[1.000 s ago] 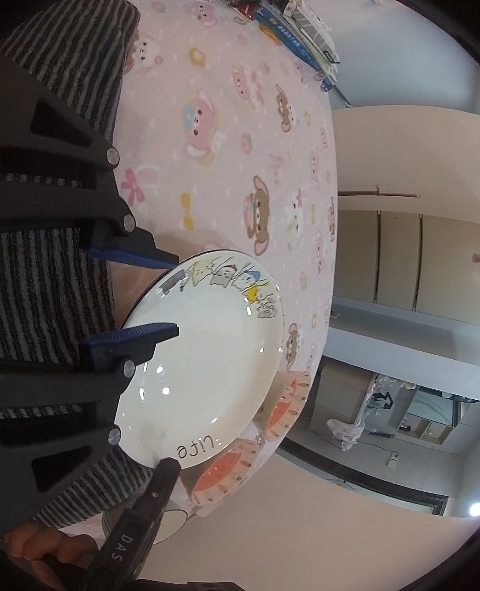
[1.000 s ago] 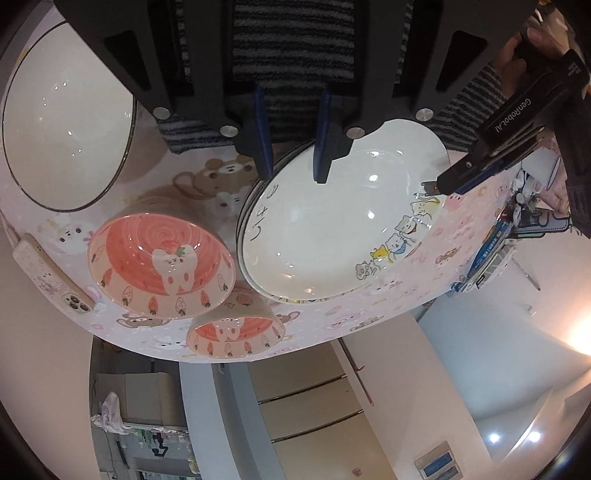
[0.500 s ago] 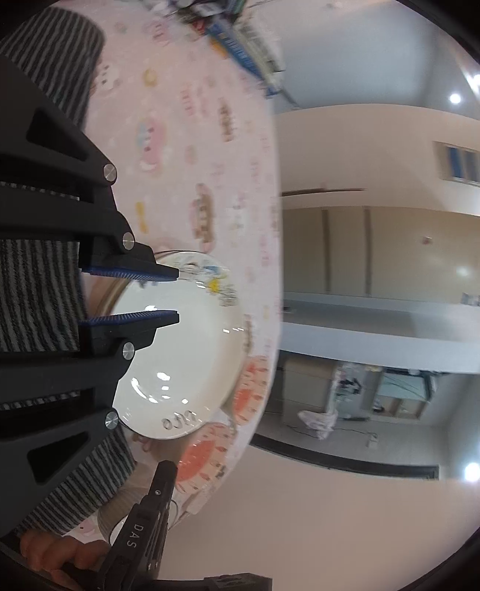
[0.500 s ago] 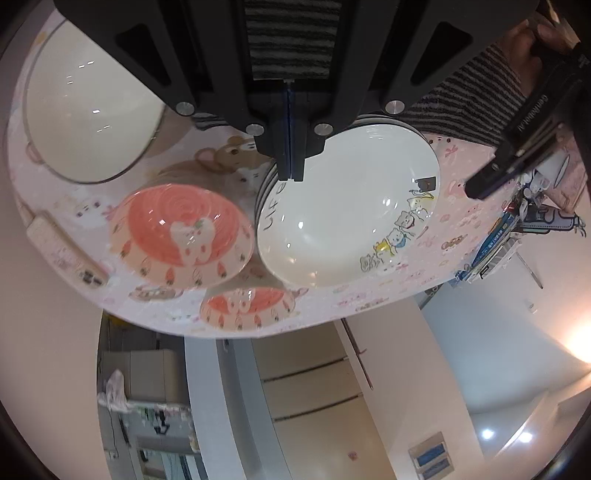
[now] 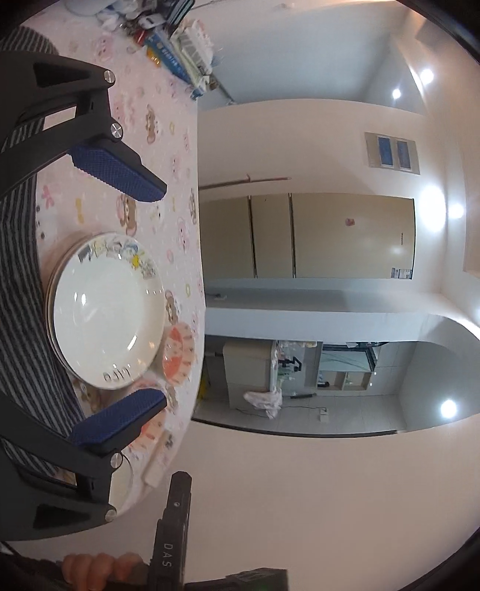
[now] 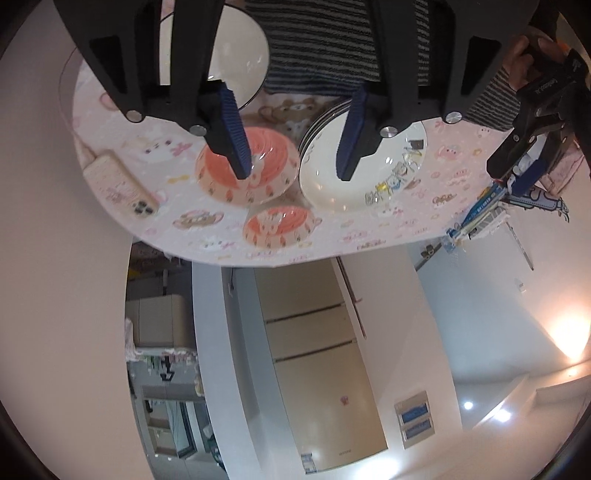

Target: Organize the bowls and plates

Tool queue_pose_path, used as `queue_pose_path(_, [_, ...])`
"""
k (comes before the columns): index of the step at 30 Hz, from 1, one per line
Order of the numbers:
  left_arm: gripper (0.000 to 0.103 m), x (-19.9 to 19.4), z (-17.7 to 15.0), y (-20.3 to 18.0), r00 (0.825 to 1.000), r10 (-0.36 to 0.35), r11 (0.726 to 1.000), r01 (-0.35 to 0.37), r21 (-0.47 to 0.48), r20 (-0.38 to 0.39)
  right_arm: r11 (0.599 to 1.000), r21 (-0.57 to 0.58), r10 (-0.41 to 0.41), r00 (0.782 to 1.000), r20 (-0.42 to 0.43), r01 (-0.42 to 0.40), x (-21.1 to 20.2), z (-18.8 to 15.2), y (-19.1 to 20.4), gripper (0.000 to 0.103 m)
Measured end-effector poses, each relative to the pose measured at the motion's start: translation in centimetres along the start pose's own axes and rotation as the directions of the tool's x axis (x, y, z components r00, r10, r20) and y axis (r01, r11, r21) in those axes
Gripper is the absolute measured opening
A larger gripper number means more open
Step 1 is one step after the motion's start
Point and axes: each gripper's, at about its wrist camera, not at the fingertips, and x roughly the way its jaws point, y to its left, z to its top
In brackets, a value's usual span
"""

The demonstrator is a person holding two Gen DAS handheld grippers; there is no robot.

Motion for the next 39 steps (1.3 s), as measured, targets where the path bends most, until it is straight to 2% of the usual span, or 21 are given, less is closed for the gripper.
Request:
queue_pose_path(4, [0.103, -0.2, 0.9, -0.7, 0.997, 0.035, 0.999, -0.035, -0.002, 0.066, 0.999, -0.008, -0.037, 0.997, 0.062, 0.038, -1.8, 0.8, -1.0, 0.058])
queue_pose_path(8, [0.103, -0.2, 1.6, -1.3, 0.990, 0.036, 0.999, -0.041, 0.033, 0.139, 0.998, 0.001, -0.068, 0.994, 0.085, 0.068, -2.2, 1.6, -2.5, 0.059])
queue_pose_path(11, [0.103, 0.7, 2.3, -1.9, 0.989, 0.073, 0.993, -0.084, 0.081, 0.131, 0.998, 0.014, -0.069, 0.993, 0.095, 0.068, -2.4, 2.4, -3.6, 0.059])
queue_pose_path(12, [0.103, 1.3, 2.5, -2.1, 0.984, 0.130, 0.987, -0.141, 0.083, 0.118, 0.998, 0.017, -0.068, 0.993, 0.100, 0.066, -2.5, 2.7, -3.9, 0.059])
queue_pose_path(13, [0.103, 1.7, 2.5, -2.1, 0.982, 0.152, 0.983, -0.161, 0.083, 0.112, 0.998, 0.015, -0.067, 0.992, 0.108, 0.066, -2.5, 3.1, -4.1, 0.059])
queue_pose_path(16, [0.103, 2.9, 2.6, -1.8, 0.990, 0.129, 0.989, -0.133, 0.066, 0.065, 1.000, 0.003, -0.031, 0.993, 0.118, 0.031, -2.0, 4.3, -4.5, 0.059])
queue_pose_path(19, [0.103, 4.3, 3.6, -1.3, 0.998, 0.056, 0.998, -0.055, 0.030, -0.007, 1.000, 0.002, 0.022, 0.995, 0.096, -0.022, -1.0, 5.6, -4.9, 0.059])
queue_pose_path(22, [0.103, 5.5, 4.8, -0.3, 0.999, -0.013, 0.999, 0.011, -0.047, -0.040, 1.000, -0.022, 0.017, 0.996, 0.085, -0.016, 0.4, 7.1, -4.9, 0.059])
queue_pose_path(25, [0.103, 6.9, 6.7, -0.2, 0.999, 0.013, 0.999, -0.014, -0.040, -0.033, 0.999, -0.029, 0.045, 0.998, 0.054, -0.043, 2.0, 8.8, -5.2, 0.059])
queue_pose_path(27, [0.103, 7.8, 7.9, -0.5, 0.998, 0.029, 0.999, -0.031, -0.026, -0.064, 0.998, -0.016, 0.058, 0.997, 0.041, -0.057, 2.5, 10.0, -5.7, 0.059])
queue_pose_path(30, [0.103, 8.9, 9.8, -0.9, 0.997, -0.014, 1.000, 0.012, -0.021, -0.076, 0.998, -0.036, 0.055, 0.998, 0.031, -0.053, 3.0, 11.8, -6.1, 0.059])
queue_pose_path(34, [0.103, 11.2, 11.8, -2.6, 0.997, -0.015, 0.998, 0.019, 0.052, -0.075, 0.998, -0.059, 0.033, 0.999, -0.017, -0.034, 4.7, 13.7, -6.6, 0.059])
queue_pose_path(36, [0.103, 12.8, 12.1, -3.0, 0.995, -0.024, 0.998, 0.029, 0.049, -0.100, 0.998, -0.044, 0.042, 0.997, -0.069, -0.045, 6.3, 14.3, -7.2, 0.059])
queue_pose_path(38, [0.101, 15.2, 12.1, -2.9, 0.990, -0.018, 1.000, 0.021, 0.020, -0.137, 0.999, -0.032, 0.020, 0.995, -0.097, -0.023, 7.7, 14.5, -7.8, 0.059])
queue_pose_path(39, [0.095, 16.5, 12.0, -2.9, 0.986, -0.026, 0.999, 0.029, 0.016, -0.163, 1.000, -0.026, 0.006, 0.994, -0.105, -0.009, 8.4, 14.7, -8.2, 0.059])
